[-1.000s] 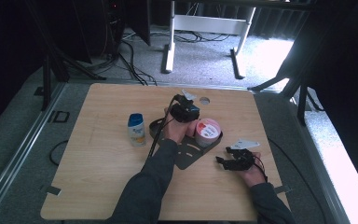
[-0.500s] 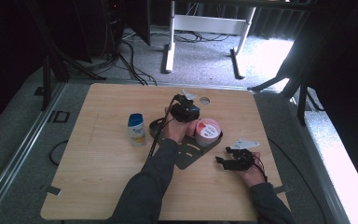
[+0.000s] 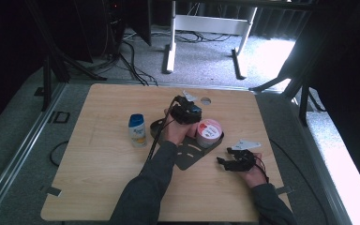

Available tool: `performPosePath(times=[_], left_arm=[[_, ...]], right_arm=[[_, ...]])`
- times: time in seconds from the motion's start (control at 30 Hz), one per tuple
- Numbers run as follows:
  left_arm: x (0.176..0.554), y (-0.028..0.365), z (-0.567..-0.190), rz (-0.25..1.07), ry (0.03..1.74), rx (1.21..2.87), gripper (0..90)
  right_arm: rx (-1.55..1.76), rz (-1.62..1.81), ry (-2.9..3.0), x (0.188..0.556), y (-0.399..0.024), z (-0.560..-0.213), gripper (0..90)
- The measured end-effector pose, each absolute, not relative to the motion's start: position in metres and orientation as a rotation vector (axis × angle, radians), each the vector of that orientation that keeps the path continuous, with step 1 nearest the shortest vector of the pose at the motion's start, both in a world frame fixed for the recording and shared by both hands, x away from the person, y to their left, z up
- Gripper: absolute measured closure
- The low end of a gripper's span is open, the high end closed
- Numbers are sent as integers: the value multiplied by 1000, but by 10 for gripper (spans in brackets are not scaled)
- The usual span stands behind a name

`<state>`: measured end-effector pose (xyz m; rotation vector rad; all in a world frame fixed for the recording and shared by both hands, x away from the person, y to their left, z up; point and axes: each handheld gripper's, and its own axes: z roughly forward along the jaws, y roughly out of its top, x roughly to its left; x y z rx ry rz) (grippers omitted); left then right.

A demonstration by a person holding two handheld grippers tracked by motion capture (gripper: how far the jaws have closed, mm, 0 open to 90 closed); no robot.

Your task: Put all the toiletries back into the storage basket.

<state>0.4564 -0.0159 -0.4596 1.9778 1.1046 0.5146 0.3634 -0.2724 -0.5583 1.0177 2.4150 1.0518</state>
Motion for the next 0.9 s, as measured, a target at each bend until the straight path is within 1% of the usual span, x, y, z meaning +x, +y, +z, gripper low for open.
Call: performPosePath(times=[0.23,0.73,0.9], left_arm=[[448,-7,-459,489,1102,1972,401],[424,8,-451,494,1057,1958,414],[416,13,-453,452,1047,1971,428]], right_arm=[[1020,1054,2412,363,-272,-558,332],[1021,1059,2409,363,-272,-559,331],[1021,1058,2408,363,-272,-559,331]])
